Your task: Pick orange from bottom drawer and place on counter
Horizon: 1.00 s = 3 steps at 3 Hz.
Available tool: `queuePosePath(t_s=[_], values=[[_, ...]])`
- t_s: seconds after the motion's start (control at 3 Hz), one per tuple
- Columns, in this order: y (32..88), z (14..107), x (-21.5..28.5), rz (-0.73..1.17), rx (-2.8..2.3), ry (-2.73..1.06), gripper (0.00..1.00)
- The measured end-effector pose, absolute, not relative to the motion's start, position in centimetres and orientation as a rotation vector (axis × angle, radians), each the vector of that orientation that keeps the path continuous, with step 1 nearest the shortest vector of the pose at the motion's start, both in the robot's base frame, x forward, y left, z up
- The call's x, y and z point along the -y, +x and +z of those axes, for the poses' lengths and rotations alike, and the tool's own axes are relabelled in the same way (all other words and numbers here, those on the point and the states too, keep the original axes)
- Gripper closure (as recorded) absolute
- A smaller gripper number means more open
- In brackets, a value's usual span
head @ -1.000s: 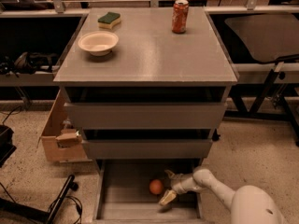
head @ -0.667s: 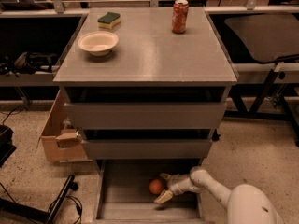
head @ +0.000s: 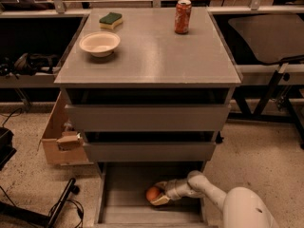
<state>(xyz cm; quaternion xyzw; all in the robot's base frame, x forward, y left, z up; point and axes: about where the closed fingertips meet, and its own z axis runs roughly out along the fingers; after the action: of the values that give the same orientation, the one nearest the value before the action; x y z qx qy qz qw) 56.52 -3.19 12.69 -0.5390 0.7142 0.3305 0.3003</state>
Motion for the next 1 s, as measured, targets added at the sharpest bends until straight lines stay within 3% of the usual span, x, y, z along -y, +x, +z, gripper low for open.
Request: queuePosePath(t_s=[0.33, 1.0], values=[[56.5, 12.7, 3.1, 0.878, -1.895, -1.431, 0.95], [55.5, 14.1, 3.0, 0.861, -1.899, -1.437, 1.0]])
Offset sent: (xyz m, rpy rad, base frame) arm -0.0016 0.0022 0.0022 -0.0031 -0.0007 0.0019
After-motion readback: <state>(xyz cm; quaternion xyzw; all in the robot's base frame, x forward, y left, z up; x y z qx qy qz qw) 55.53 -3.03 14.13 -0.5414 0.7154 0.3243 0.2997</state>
